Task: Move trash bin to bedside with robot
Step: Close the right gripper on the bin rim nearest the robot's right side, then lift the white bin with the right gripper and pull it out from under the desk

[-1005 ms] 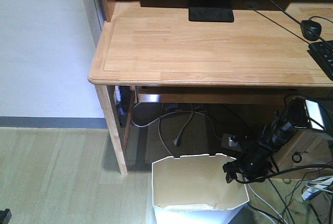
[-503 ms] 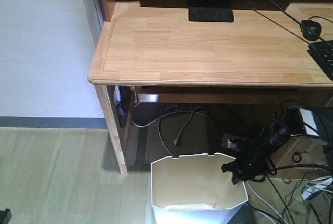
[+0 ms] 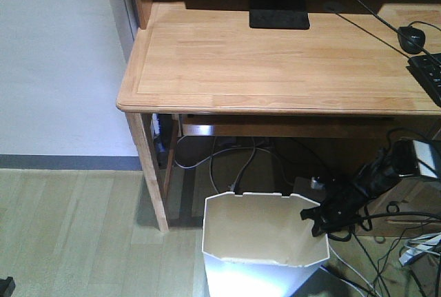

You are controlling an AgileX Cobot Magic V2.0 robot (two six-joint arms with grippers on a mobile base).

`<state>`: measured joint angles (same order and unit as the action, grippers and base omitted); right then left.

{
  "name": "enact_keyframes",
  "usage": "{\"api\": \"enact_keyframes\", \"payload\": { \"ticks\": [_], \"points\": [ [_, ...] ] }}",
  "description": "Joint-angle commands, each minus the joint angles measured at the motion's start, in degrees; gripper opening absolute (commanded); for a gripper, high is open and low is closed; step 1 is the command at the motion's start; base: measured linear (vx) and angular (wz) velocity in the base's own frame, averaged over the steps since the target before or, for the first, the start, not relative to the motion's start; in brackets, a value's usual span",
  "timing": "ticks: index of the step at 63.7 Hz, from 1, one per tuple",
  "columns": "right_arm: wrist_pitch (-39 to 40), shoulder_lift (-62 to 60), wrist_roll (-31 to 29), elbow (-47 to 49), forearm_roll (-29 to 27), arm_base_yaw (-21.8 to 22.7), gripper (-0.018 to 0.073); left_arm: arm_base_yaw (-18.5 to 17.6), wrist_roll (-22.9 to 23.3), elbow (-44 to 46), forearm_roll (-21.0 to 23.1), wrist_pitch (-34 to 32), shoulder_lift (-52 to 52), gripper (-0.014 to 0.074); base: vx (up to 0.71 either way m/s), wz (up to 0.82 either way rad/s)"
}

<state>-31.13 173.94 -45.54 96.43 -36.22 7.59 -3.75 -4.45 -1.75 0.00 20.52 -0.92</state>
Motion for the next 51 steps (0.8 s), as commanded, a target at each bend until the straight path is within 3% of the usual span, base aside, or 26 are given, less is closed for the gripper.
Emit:
{"api": "enact_keyframes", "payload": {
  "ticks": [1,11,32,51],
  "points": [
    [-5.7,-8.3,-4.0,-2.0,-5.2,0.5,-0.0004,0.0,0.3,-1.0,0.0,-4.0,-1.2,-0.0007,0.00,0.00],
    [-2.2,-13.6,-7.0,-8.9,-6.6,0.4,-0.0003,0.0,0.3,-1.0,0.0,-4.0,-1.2,-0.0007,0.00,0.00],
    [-5.5,-26.7,-14.3,-21.4,-8.2,0.4,-0.0003,0.0,0.3,-1.0,0.0,-4.0,-1.2,-0.0007,0.00,0.00],
    [-5.2,-39.6,-15.8,-30.1,-8.5,0.5,-0.0003,0.0,0.3,-1.0,0.0,-4.0,-1.2,-0.0007,0.00,0.00]
  ]
}}
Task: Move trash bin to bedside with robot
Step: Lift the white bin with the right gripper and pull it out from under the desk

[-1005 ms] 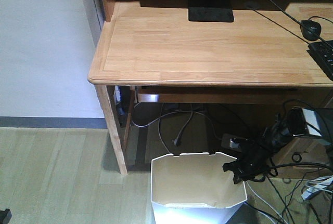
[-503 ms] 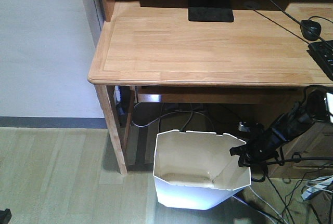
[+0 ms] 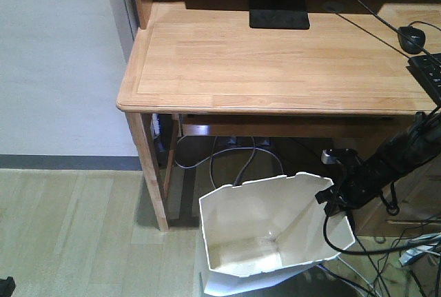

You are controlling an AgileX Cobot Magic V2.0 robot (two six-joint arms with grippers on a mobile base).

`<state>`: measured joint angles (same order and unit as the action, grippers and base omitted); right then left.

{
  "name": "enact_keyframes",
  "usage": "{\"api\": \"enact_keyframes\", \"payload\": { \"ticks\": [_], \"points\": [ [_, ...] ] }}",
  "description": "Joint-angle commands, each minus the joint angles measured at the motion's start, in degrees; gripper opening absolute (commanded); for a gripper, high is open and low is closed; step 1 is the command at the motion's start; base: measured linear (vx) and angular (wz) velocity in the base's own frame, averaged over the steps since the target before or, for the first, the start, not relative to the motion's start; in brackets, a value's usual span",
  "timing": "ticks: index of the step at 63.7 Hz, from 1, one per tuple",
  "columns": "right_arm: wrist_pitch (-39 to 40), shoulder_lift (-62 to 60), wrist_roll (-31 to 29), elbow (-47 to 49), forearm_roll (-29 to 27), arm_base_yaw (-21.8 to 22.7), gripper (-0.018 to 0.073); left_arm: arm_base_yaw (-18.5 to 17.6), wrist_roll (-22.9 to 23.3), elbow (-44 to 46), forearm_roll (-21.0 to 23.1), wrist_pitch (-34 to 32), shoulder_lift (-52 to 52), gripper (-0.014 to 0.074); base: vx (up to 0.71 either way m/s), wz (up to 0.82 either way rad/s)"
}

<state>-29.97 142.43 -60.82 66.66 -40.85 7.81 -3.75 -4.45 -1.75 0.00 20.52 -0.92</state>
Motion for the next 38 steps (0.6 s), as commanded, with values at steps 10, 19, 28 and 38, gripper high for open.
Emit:
{"api": "enact_keyframes", "payload": {
  "ticks": [10,19,28,38],
  "points": [
    [-10.9,-12.2,-0.5,-0.8,-4.0,0.2,-0.0003,0.0,0.3,-1.0,0.0,-4.0,-1.2,-0.0007,0.00,0.00],
    [-14.6,-14.8,-1.4,-0.8,-5.4,0.2,-0.0003,0.0,0.3,-1.0,0.0,-4.0,-1.2,-0.0007,0.00,0.00],
    [-17.3,-16.2,-1.4,-0.8,-6.8,0.1,-0.0003,0.0,0.3,-1.0,0.0,-4.0,-1.2,-0.0007,0.00,0.00],
    [-17.8,-16.3,-1.4,-0.8,-7.0,0.1,-0.0003,0.0,0.3,-1.0,0.0,-4.0,-1.2,-0.0007,0.00,0.00]
  ]
}}
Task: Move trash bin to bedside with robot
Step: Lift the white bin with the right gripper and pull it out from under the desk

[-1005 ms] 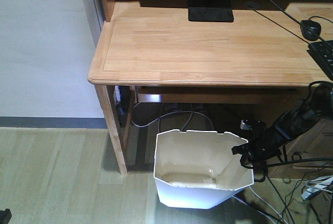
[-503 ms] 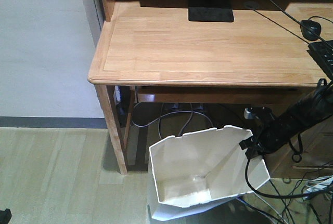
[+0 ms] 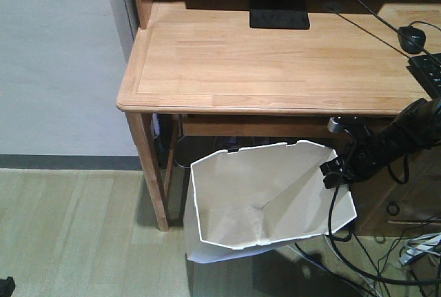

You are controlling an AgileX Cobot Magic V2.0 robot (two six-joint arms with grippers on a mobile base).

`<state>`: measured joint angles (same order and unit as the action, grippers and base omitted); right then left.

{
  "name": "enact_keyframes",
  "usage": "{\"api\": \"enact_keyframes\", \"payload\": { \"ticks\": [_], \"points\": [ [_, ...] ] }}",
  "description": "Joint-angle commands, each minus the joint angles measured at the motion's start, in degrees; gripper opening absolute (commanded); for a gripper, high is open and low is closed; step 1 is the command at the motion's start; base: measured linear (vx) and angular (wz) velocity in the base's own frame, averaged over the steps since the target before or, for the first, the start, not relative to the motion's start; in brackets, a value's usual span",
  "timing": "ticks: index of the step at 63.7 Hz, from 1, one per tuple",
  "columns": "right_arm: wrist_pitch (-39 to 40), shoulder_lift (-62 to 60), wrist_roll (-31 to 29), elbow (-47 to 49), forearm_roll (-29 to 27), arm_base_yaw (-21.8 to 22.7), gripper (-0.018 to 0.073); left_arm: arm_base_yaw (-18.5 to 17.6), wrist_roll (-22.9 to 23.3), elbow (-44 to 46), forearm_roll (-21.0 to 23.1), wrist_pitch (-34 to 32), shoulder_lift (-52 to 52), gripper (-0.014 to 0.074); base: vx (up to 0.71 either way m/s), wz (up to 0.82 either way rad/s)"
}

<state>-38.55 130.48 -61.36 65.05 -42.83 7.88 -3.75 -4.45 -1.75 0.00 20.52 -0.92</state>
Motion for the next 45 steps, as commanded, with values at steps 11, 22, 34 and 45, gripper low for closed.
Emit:
{"api": "enact_keyframes", "payload": {
  "ticks": [11,22,34,45],
  "points": [
    [-9.2,-4.3,-0.9,0.9,-5.0,0.1,-0.0003,0.0,0.3,-1.0,0.0,-4.0,-1.2,-0.0007,0.00,0.00],
    [-9.2,-4.3,-0.9,0.9,-4.9,0.1,-0.0003,0.0,0.3,-1.0,0.0,-4.0,-1.2,-0.0007,0.00,0.00],
    [-9.2,-4.3,-0.9,0.9,-4.9,0.1,-0.0003,0.0,0.3,-1.0,0.0,-4.0,-1.2,-0.0007,0.00,0.00],
    [-9.2,-4.3,-0.9,0.9,-4.9,0.1,-0.0003,0.0,0.3,-1.0,0.0,-4.0,-1.2,-0.0007,0.00,0.01]
  ]
}}
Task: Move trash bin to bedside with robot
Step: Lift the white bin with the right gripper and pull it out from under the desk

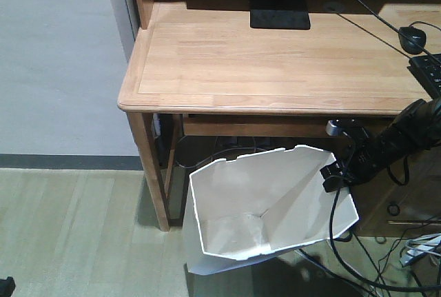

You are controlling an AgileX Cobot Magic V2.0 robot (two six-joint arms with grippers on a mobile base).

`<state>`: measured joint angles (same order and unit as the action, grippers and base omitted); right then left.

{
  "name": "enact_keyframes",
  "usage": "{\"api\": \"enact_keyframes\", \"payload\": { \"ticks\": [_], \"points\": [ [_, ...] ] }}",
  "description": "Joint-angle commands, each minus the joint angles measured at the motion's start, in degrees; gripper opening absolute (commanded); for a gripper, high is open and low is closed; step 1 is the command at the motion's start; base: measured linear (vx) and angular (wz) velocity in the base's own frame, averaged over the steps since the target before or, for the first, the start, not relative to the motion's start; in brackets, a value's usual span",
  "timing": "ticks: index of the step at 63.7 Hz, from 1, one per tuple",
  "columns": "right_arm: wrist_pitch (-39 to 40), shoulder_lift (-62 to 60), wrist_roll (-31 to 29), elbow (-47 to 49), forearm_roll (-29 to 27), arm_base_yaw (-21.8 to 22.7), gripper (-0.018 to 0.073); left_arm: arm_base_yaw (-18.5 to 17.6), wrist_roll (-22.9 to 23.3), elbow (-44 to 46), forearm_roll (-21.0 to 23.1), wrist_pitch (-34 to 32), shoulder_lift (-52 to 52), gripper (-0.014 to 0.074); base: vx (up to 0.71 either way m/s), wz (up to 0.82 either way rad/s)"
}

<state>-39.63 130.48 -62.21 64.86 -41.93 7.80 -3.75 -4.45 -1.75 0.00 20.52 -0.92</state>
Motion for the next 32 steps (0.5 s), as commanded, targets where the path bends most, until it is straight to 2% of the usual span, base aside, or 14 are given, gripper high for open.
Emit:
{"api": "enact_keyframes", "payload": {
  "ticks": [1,18,32],
  "points": [
    [-8.2,-4.3,0.0,1.0,-5.8,0.2,-0.0003,0.0,0.3,-1.0,0.0,-4.0,-1.2,-0.0007,-0.01,0.03],
    [-8.2,-4.3,0.0,1.0,-5.8,0.2,-0.0003,0.0,0.3,-1.0,0.0,-4.0,-1.2,-0.0007,-0.02,0.10],
    [-8.1,-4.3,0.0,1.0,-5.7,0.2,-0.0003,0.0,0.3,-1.0,0.0,-4.0,-1.2,-0.0007,-0.06,0.28]
  ]
}}
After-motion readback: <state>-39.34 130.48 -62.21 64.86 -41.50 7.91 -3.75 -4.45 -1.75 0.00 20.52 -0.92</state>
